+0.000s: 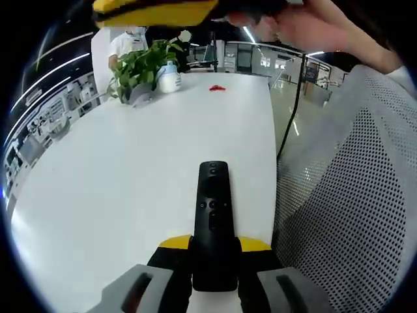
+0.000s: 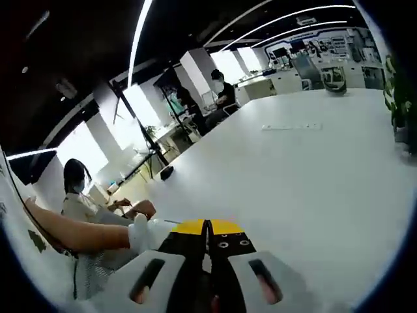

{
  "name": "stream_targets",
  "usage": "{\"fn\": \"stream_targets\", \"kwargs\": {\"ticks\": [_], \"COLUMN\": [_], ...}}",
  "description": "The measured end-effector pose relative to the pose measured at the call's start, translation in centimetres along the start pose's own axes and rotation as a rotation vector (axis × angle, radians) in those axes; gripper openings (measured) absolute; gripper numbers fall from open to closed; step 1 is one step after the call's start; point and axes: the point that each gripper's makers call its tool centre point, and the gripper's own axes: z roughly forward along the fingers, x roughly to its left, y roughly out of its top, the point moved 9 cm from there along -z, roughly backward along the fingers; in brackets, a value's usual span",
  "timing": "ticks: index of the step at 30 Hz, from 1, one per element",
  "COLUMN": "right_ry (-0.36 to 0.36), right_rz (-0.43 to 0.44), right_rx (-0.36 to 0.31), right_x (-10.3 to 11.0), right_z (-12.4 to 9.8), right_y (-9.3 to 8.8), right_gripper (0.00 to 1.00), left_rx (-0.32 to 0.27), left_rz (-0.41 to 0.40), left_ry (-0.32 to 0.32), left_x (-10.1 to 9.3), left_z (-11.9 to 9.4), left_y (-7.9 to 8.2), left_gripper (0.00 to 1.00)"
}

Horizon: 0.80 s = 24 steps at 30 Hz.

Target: Press the specified remote control buttons in sequence, fully releasing each button before pressing the next.

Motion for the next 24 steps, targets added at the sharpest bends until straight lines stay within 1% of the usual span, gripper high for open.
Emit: {"fn": "stream_targets", "kwargs": {"ticks": [1,2,3,4,5,6,7,8,9,10,12,13,16,18,19,20,21,23,24], "right_ry": [0.015,0.024,0.040,0.040,0.037,0.016,-0.012,-0.049,-0.072,-0.075,-0.080,-0.093,-0.127,-0.137,-0.134,-0.137,-0.138,-0.147,-0.164], "right_rz": [0.020,0.036,0.039,0.043,0.046,0.037,-0.013,-0.114,-0.150,-0.188,-0.205,-0.236,-0.323,-0.384,-0.398,-0.390,-0.387,-0.381,-0.379], "right_rx": [-0.052,-0.086,-0.114,-0.136,-0.137,-0.095,-0.042,-0.007,-0.012,-0.026,-0.044,-0.060,-0.073,-0.093,-0.106,-0.111,-0.145,-0.185,-0.205], "right_x": [0.6,1.0,1.5,2.0,2.2,2.5,2.6,2.9,3.2,3.8,4.5,5.1,6.2,7.2,7.5,7.9,8.3,8.6,8.6], "right_z": [-0.3,-0.5,-0.7,-1.0,-1.2,-1.4,-1.5,-1.7,-1.8,-2.0,-2.3,-2.6,-3.5,-4.2,-4.4,-4.6,-5.2,-5.6,-6.0], "right_y": [0.4,0.7,0.8,0.9,0.8,0.7,0.6,0.8,1.1,1.6,2.2,2.8,4.1,4.8,4.9,5.0,5.1,5.1,4.9], "right_gripper": [0.00,0.00,0.00,0.00,0.00,0.00,0.00,0.00,0.00,0.00,0.00,0.00,0.00,0.00,0.01,0.05,0.09,0.20,0.24], "left_rx": [0.003,0.003,0.004,0.006,0.007,0.009,0.011,0.007,0.006,0.006,0.006,0.006,0.010,0.014,0.016,0.017,0.016,0.011,0.009], "left_rz": [-0.002,-0.003,-0.003,-0.003,0.006,0.011,0.016,0.024,0.034,0.035,0.030,0.030,0.034,0.048,0.059,0.060,0.061,0.053,0.049], "left_ry": [0.002,0.003,0.005,0.012,0.015,0.018,0.021,0.026,0.028,0.028,0.028,0.028,0.031,0.035,0.037,0.038,0.039,0.041,0.040], "left_x": [0.0,0.0,-0.1,-0.2,-0.2,-0.3,-0.3,-0.4,-0.5,-0.5,-0.4,-0.4,-0.4,-0.5,-0.6,-0.6,-0.6,-0.6,-0.6], "left_z": [0.0,0.0,0.0,0.0,0.0,0.0,0.0,0.0,0.0,0.0,-0.1,-0.1,0.0,-0.1,-0.1,-0.1,-0.1,-0.1,-0.2], "left_y": [0.0,0.1,0.1,0.1,0.1,0.1,0.2,0.2,0.2,0.2,0.2,0.2,0.2,0.3,0.3,0.3,0.3,0.2,0.2], "left_gripper": [0.25,0.25,0.25,0.25,0.25,0.25,0.25,0.25,0.25,0.25,0.25,0.25,0.25,0.25,0.25,0.25,0.25,0.25,0.25]}}
